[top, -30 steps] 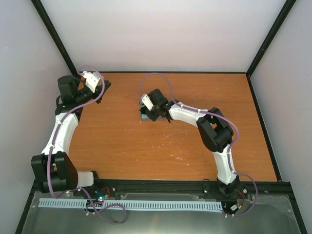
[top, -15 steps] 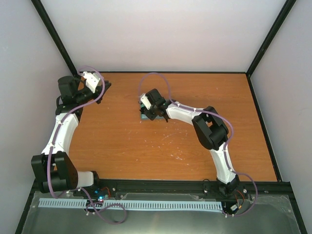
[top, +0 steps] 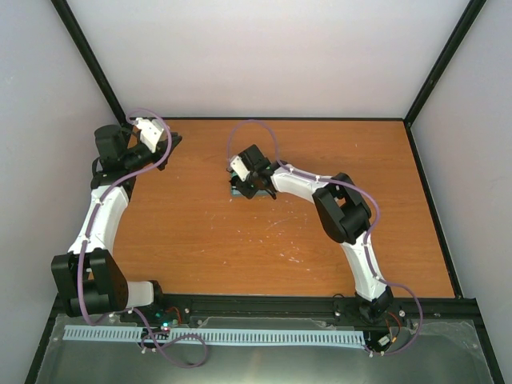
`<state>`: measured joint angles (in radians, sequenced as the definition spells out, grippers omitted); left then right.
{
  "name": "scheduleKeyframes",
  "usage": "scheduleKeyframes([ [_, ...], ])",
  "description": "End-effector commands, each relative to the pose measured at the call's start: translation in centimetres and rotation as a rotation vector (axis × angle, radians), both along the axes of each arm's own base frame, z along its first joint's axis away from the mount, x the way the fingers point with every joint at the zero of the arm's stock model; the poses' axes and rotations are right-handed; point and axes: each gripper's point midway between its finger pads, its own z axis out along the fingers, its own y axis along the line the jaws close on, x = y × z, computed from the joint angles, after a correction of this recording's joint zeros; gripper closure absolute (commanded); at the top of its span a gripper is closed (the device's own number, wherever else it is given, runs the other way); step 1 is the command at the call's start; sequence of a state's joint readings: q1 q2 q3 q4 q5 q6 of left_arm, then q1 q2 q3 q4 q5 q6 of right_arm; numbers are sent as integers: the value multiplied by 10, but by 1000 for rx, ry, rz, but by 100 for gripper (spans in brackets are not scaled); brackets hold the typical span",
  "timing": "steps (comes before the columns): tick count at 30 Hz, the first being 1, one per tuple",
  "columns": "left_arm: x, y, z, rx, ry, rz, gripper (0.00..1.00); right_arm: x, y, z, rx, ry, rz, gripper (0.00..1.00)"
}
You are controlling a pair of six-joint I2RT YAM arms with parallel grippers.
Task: Organize the sunglasses
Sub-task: Adjust the sunglasses in the sunglasses case.
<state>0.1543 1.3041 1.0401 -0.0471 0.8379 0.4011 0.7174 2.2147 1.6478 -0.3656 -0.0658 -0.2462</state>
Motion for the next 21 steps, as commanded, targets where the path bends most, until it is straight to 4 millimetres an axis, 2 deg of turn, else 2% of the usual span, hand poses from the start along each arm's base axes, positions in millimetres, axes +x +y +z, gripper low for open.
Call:
scheduleKeyframes([
  [1, -4, 1, 13, -8, -38, -4, 84, -16, -14, -13, -34, 86, 13, 76],
  [9, -5, 0, 13, -11, -43, -11, 84, -22, -33, -17, -74, 109, -6, 78],
  [15, -5, 1, 14, -14, -41, -10, 84, -10, -15, 31, 68, 10, -3, 74],
  [21, -5, 0, 16, -16, -49, -10, 84, -16, 2, 58, 156, 6, 53, 77],
])
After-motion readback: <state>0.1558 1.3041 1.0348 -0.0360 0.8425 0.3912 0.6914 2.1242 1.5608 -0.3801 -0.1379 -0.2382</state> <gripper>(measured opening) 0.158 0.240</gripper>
